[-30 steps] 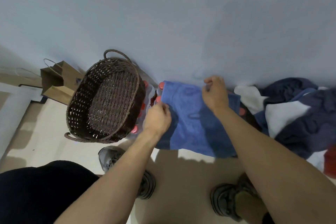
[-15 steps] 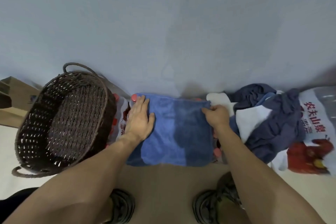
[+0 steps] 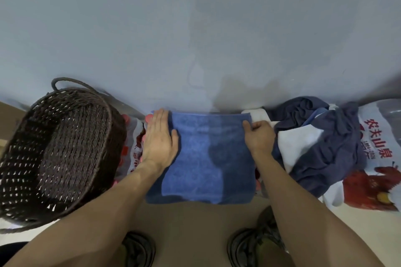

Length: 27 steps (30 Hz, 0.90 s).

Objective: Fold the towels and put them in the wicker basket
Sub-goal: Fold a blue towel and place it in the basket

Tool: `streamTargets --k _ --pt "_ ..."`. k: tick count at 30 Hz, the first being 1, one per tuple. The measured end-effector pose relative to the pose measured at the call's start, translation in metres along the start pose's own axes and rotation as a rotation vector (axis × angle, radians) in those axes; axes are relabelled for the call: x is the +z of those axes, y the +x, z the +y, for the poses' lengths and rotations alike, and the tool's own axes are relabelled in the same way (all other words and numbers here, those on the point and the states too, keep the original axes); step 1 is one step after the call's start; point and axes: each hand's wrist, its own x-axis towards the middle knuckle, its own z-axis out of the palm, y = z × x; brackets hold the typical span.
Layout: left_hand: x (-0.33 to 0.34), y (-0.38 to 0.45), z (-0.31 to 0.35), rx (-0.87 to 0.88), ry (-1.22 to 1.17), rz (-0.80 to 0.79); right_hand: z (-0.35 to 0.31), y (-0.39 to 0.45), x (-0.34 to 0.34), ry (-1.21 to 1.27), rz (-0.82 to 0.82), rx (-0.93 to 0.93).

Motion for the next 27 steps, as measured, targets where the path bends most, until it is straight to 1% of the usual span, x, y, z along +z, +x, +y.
streamTargets --k 2,3,6,8,11,12,14,16,18,19,20,21,22,23,24,27 --pt "0.006 -0.003 -0.005 0.065 0.088 -0.085 0.0 0.0 0.0 -0.001 -0.002 -0.007" --pt "0.01 -0.003 -0.006 0.078 0.143 -0.098 0.0 -0.001 -0.001 0.0 -0.008 -0.008" --pt "0.013 0.001 -0.006 0.059 0.214 -0.104 -0.002 -0.007 -0.007 0.032 0.004 0.017" --pt "0.014 0.001 -0.003 0.04 0.218 -0.117 -0.001 -0.021 -0.014 0.093 0.06 0.063" --pt "0.009 0.005 0.003 -0.003 0.182 -0.184 0.006 -0.063 -0.021 0.241 0.147 0.112" --pt "0.004 0.008 0.007 -0.019 0.158 -0.209 0.011 -0.079 -0.021 0.252 0.16 0.109" --pt "-0.01 0.015 0.019 -0.072 0.084 -0.227 0.024 -0.108 -0.021 0.186 0.184 0.11" --pt "-0.027 0.014 0.039 -0.088 -0.01 -0.156 0.038 -0.131 -0.023 0.066 0.196 0.145" --pt "-0.039 0.0 0.064 -0.005 -0.118 -0.095 0.056 -0.151 -0.025 -0.087 0.141 0.222" --pt "-0.042 -0.012 0.077 0.056 -0.173 -0.112 0.065 -0.158 -0.025 -0.131 0.099 0.261" --pt "-0.043 -0.026 0.088 0.111 -0.228 -0.144 0.074 -0.163 -0.026 -0.109 0.053 0.285" --pt "-0.043 -0.04 0.096 0.157 -0.267 -0.175 0.082 -0.165 -0.026 -0.004 0.01 0.291" --pt "-0.042 -0.053 0.103 0.205 -0.277 -0.199 0.085 -0.166 -0.027 0.167 -0.028 0.296" --pt "-0.039 -0.065 0.108 0.26 -0.247 -0.231 0.087 -0.167 -0.028 0.32 -0.067 0.309" --pt "-0.034 -0.075 0.112 0.317 -0.186 -0.289 0.087 -0.168 -0.03 0.401 -0.084 0.315" --pt "-0.014 -0.097 0.116 0.404 -0.004 -0.507 0.093 -0.165 -0.033 0.411 -0.104 0.269"
